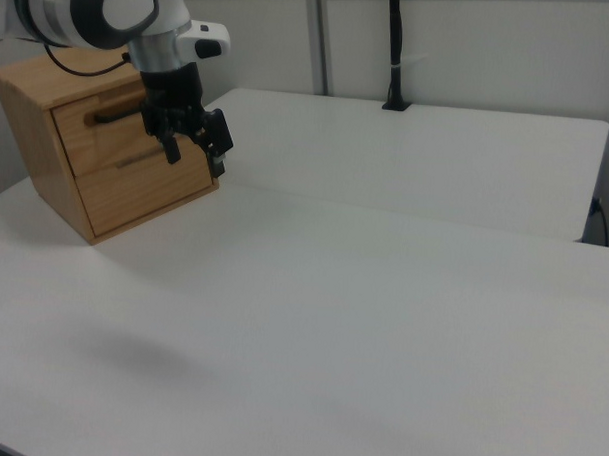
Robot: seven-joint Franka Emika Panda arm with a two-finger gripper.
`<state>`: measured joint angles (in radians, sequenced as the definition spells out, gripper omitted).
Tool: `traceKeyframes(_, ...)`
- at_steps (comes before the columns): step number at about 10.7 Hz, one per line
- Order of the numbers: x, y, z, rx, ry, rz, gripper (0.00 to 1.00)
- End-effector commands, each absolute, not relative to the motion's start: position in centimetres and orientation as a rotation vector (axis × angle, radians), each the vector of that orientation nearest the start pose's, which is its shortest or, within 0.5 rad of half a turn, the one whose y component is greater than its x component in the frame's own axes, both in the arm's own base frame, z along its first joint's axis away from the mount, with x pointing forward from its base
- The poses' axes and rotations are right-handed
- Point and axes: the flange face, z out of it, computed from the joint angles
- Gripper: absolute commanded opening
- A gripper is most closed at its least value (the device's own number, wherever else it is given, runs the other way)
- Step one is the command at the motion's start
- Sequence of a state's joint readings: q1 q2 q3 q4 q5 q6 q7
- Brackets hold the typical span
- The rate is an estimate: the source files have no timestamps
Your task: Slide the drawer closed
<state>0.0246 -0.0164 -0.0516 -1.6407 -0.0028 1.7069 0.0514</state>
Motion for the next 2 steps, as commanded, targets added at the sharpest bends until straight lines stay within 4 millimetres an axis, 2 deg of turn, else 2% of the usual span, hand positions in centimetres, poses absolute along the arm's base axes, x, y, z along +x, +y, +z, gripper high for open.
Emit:
traceKeyframes(1,56.05,-1.21,61.57,-3.129,0.146,-0.195,1.0)
traceKeyframes(2,56.05,-1.3,61.57,-3.129,0.148,-0.195,1.0)
